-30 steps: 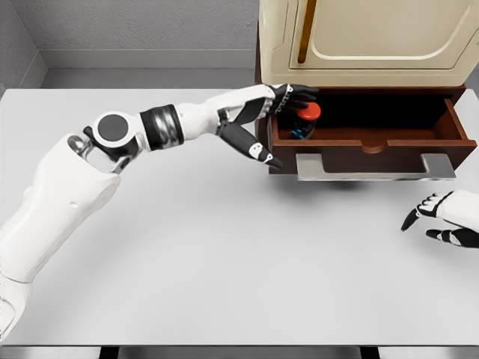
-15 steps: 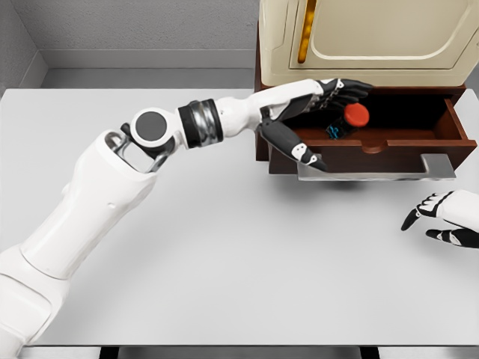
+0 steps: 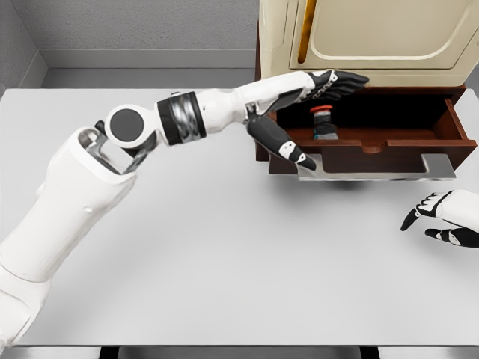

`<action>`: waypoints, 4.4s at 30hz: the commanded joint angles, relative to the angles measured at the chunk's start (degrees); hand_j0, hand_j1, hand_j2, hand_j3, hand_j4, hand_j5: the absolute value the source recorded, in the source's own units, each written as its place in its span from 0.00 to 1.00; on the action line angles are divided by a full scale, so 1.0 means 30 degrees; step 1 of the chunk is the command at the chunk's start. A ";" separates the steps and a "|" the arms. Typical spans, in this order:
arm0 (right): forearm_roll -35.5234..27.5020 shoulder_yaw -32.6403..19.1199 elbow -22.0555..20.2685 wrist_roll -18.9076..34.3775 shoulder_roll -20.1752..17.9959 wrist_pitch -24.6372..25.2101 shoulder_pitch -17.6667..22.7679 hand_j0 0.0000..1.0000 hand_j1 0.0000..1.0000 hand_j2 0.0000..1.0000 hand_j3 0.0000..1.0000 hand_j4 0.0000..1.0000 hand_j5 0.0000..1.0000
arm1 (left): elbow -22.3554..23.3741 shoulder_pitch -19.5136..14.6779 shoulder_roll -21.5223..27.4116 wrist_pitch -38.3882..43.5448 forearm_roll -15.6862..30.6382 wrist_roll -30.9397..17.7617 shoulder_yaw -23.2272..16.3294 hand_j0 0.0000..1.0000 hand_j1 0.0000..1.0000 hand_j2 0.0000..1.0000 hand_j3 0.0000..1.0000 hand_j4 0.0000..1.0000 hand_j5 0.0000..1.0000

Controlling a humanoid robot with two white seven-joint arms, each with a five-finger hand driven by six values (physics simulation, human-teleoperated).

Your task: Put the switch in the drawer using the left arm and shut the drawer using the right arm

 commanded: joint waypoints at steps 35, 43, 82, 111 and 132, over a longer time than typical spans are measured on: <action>-0.2126 0.0028 0.0256 -0.0035 -0.0350 0.0031 -0.1230 0.57 0.57 0.57 0.57 0.57 0.57 | -0.0649 1.4414 0.6274 -1.2670 0.0433 -0.0354 1.3361 1.00 1.00 1.00 1.00 1.00 1.00; -0.1717 0.0204 0.1692 0.0053 -0.1492 0.0031 -0.0500 0.57 0.57 0.57 0.57 0.57 0.57 | -0.0445 1.4414 0.6274 -1.2670 0.0287 -0.0354 1.3391 1.00 1.00 1.00 1.00 1.00 1.00; -0.1658 0.0028 -0.1091 0.0053 -0.1638 0.0031 -0.2432 0.58 0.58 0.58 0.58 0.58 0.58 | -0.1235 1.4502 0.4399 -1.2670 -0.2760 -0.0354 1.5119 1.00 1.00 1.00 1.00 1.00 1.00; -0.2302 -0.0031 -0.1325 -0.0065 -0.3865 0.0031 -0.0439 0.62 0.62 0.62 0.62 0.62 0.62 | -0.1206 1.4443 0.4399 -1.2641 -0.2789 -0.0354 1.5090 1.00 1.00 1.00 1.00 1.00 1.00; -0.2624 0.0115 -0.0446 -0.0035 -0.3924 0.0031 -0.0879 0.62 0.62 0.62 0.62 0.62 0.62 | -0.1235 1.4443 0.4399 -1.2641 -0.2789 -0.0354 1.5119 1.00 1.00 1.00 1.00 1.00 1.00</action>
